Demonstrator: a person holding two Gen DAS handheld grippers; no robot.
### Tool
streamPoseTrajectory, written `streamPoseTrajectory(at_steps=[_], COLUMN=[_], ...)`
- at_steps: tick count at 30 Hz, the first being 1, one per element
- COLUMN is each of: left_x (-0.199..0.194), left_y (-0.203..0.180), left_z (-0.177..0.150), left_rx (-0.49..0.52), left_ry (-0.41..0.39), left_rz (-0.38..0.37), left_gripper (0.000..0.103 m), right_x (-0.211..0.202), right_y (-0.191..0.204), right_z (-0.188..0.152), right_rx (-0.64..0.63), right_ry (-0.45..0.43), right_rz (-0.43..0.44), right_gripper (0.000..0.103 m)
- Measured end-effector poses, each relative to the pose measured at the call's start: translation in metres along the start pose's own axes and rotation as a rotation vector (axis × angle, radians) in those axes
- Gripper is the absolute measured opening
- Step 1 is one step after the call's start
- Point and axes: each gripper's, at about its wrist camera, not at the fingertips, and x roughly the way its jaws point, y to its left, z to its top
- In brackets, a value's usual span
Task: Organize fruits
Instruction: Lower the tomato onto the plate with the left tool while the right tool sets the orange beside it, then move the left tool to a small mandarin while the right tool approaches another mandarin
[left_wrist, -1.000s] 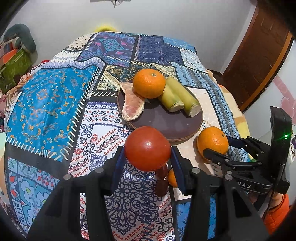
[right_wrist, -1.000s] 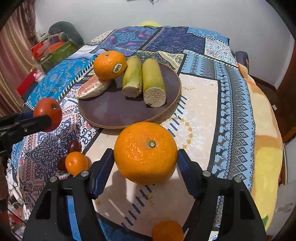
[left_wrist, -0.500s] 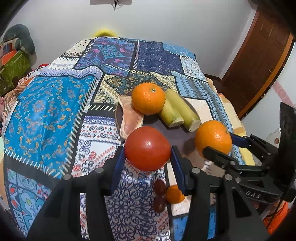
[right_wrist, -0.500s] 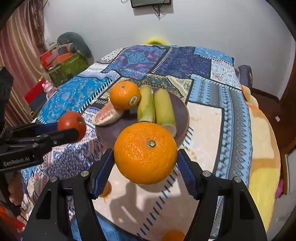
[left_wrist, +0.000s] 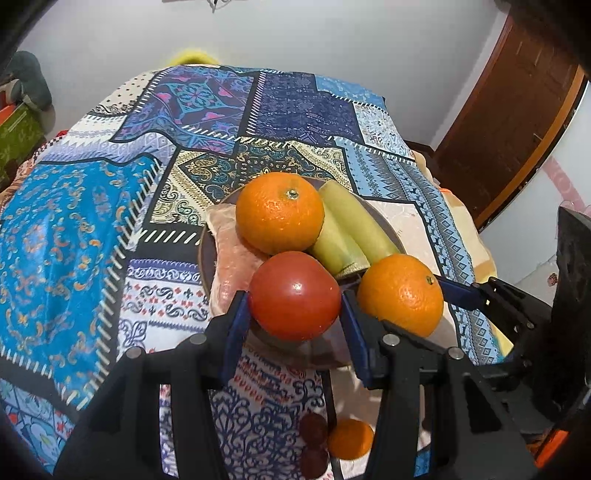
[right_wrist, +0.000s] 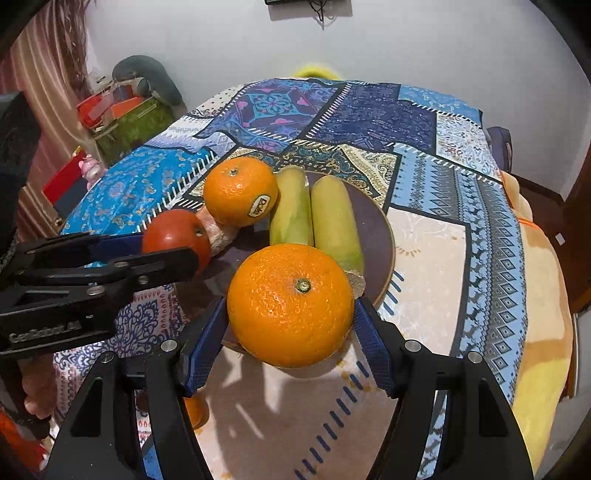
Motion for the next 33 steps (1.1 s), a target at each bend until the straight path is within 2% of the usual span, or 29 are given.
streamPoseTrajectory(at_steps=[5, 10, 14, 18, 33], left_x=[0.014, 0.013, 0.007, -0.004, -0.077], left_y=[0.004, 0.006, 0.008, 0.010, -0.013], left_z=[0.001, 0.002, 0.003, 0.002, -0.026], left_rx=[-0.006, -0.012, -0.020, -0.029, 0.022], left_ry=[0.025, 0.016, -0.002, -0.012, -0.072], left_rz=[-0.004, -0.027, -0.014, -0.006, 0.041], left_gripper=[0.049, 0.052, 0.052, 0.052, 0.052], right_x=[0.003, 0.004, 0.002, -0.008, -0.074], right_y=[0.000, 0.000, 0.000, -0.001, -0.007], right_z=[0.000, 0.001, 0.001, 0.003, -0.010], right_rx=[-0.020, -0.025, -0.030, -0.026, 0.003], right_ry=[-0.001, 0.005, 0.002, -0.031, -0.112], right_rz=[0.005, 0.013, 0.008, 0.003, -0.050], right_gripper=[0.067, 0.067, 0.068, 0.073, 0.073])
